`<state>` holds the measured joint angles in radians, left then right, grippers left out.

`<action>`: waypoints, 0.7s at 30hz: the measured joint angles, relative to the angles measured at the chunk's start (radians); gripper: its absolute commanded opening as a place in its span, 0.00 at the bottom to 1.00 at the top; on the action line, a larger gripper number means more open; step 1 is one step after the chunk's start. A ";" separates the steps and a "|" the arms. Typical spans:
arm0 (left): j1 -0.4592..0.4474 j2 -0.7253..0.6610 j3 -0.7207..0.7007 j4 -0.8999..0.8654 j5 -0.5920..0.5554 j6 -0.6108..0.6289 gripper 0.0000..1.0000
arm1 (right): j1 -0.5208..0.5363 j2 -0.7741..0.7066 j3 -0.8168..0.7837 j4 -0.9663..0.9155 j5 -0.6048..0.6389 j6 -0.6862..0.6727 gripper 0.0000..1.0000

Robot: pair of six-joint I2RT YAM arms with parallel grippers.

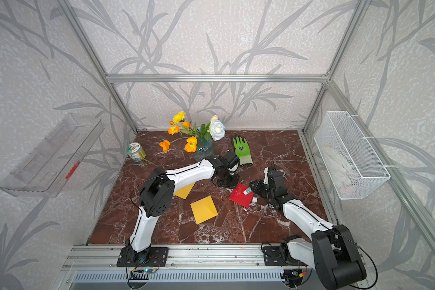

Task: Seal the envelope with a glue stick
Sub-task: Close the envelope at the center of the board.

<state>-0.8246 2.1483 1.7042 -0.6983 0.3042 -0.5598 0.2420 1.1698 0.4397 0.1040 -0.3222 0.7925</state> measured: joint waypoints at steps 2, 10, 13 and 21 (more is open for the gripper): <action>0.000 0.000 -0.003 0.003 0.003 -0.002 0.00 | 0.000 0.000 0.000 -0.001 0.000 0.000 0.00; 0.000 0.000 -0.005 0.027 0.014 -0.014 0.00 | -0.003 0.000 -0.001 -0.004 0.000 -0.001 0.00; 0.000 0.000 -0.005 0.032 0.020 -0.018 0.00 | -0.004 0.002 -0.004 -0.004 -0.001 -0.001 0.00; -0.001 0.006 -0.013 0.053 0.039 -0.024 0.00 | -0.004 0.005 -0.006 -0.004 -0.001 -0.001 0.00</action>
<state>-0.8257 2.1544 1.6909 -0.6453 0.3431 -0.5842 0.2382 1.1744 0.4339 0.0998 -0.3229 0.7918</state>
